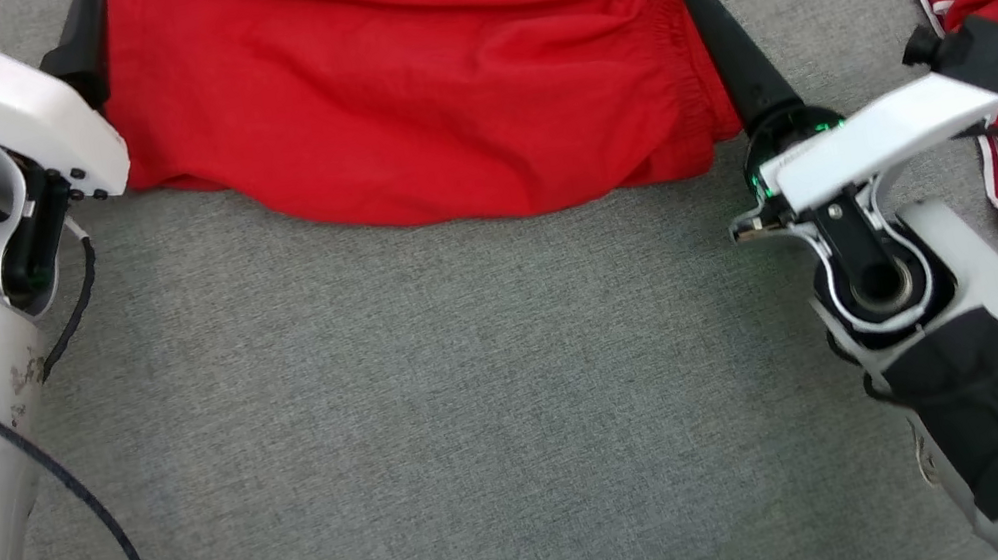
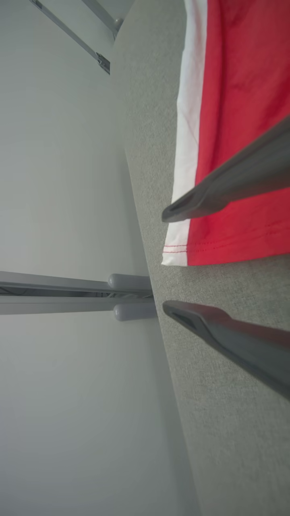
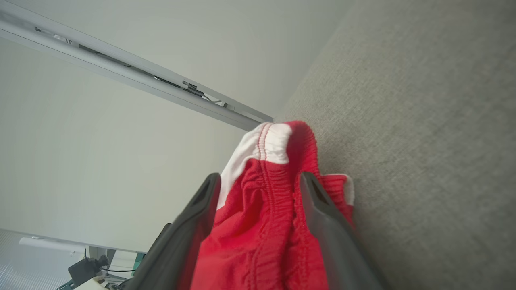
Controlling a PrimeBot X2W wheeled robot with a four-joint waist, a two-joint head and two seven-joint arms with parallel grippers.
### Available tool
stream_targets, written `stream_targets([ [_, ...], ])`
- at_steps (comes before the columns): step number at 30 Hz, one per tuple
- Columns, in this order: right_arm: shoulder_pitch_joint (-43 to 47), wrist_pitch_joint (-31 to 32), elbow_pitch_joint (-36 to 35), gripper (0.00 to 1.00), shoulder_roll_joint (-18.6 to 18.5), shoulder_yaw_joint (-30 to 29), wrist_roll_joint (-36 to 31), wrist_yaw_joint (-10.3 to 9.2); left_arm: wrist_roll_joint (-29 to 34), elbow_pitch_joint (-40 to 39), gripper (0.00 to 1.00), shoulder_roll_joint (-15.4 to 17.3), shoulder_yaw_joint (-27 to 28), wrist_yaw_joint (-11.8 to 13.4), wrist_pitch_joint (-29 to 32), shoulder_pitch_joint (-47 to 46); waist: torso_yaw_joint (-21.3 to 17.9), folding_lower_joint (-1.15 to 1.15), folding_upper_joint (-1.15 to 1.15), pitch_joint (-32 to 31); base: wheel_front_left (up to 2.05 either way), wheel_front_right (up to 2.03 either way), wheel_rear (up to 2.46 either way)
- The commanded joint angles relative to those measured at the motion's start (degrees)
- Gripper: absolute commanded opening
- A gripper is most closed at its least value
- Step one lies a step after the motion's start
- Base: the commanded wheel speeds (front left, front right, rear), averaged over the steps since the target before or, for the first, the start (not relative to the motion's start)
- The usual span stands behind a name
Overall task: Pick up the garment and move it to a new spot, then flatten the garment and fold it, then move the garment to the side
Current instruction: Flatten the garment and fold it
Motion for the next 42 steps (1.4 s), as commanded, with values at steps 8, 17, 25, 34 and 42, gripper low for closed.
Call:
stream_targets([
  [8, 11.0, -6.9, -11.4, 1.00, -5.9, -0.8, -9.9, 0.02, 3.5, -6.1, 1.00, 2.2, 1.9, 6.1, -11.8, 6.8, 1.6, 0.00, 0.00, -3.0, 0.00, 0.00, 0.00],
  [17, 19.5, -8.3, -22.4, 1.00, -5.5, -11.6, -30.4, 0.03, 8.2, -27.0, 1.00, 4.4, 6.0, 15.1, -12.6, 21.0, 2.9, 0.00, 0.00, -6.4, 0.00, 0.00, 0.00],
  [25, 25.6, -8.3, -25.4, 1.00, -2.9, -18.3, -46.1, 0.03, 12.2, -42.6, 1.00, 6.3, 6.7, 22.4, -12.6, 36.7, 3.7, 0.00, 0.00, -10.2, 0.00, 0.00, 0.00],
  [34, 28.6, -7.6, -23.6, 1.00, -1.8, -20.7, -54.5, 0.02, 16.1, -49.7, 1.00, 7.9, 3.1, 26.9, -7.2, 44.7, 4.0, 0.00, 0.00, -11.9, 0.00, 0.00, 0.00],
  [42, 28.3, -7.1, -22.9, 1.00, -1.0, -20.9, -56.4, 0.02, 16.2, -50.7, 1.00, 7.9, 2.2, 27.7, -5.1, 45.1, 4.1, 0.00, 0.00, -11.7, 0.00, 0.00, 0.00],
])
